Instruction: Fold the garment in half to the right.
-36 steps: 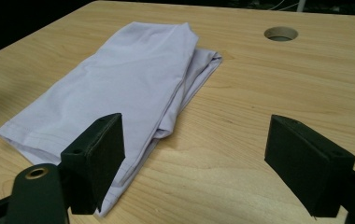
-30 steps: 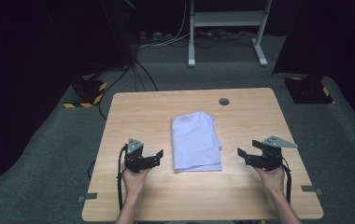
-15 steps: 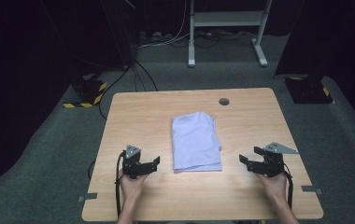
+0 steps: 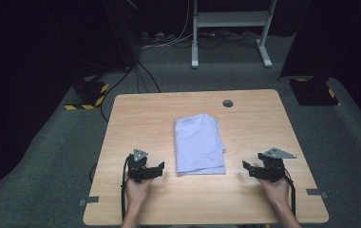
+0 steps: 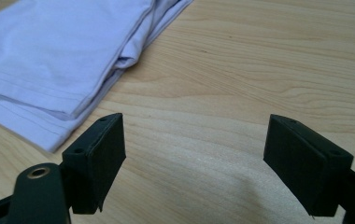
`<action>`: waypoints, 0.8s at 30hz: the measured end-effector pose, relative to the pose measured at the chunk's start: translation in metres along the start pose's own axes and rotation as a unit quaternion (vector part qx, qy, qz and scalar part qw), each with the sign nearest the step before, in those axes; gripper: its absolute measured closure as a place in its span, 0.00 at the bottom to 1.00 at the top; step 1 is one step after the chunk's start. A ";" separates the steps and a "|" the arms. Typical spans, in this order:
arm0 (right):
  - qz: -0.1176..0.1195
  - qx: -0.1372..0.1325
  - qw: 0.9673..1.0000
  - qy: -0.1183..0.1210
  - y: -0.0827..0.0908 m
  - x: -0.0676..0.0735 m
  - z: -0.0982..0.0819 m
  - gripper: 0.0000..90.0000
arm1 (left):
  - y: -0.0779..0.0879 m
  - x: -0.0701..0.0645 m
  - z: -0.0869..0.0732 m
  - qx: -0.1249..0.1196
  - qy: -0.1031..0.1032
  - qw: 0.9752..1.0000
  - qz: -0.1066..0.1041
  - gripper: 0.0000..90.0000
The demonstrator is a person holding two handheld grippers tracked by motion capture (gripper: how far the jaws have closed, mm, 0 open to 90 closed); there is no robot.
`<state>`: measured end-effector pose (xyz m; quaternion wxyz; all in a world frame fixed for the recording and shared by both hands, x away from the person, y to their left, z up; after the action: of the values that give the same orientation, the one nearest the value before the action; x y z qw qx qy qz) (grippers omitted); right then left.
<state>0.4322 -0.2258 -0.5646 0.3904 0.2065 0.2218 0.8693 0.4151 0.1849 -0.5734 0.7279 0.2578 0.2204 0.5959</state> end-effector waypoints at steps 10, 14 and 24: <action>-0.038 0.025 0.999 0.022 -0.009 -0.006 -0.005 0.24 | -0.010 -0.001 -0.001 0.009 -0.010 1.000 0.018 0.10; -0.044 0.033 0.998 0.019 -0.011 -0.010 -0.007 0.23 | -0.013 -0.002 -0.002 0.011 -0.018 0.999 0.030 0.10; -0.058 0.038 0.997 0.021 -0.014 -0.015 -0.008 0.23 | -0.018 -0.003 -0.001 0.008 -0.040 0.997 0.059 0.10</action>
<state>0.4454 -0.2309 -0.5810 0.4272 0.1897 0.2744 0.8404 0.4278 0.1797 -0.5856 0.6979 0.3001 0.1803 0.6249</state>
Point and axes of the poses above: each handheld gripper's, and its own axes: y roughly backward along the jaws, z roughly out of its top, x roughly to its left, the point moved 6 cm from there along -y, roughly forward along the jaws, and after that the axes turned 10 degrees about z, right-handed, at the moved point
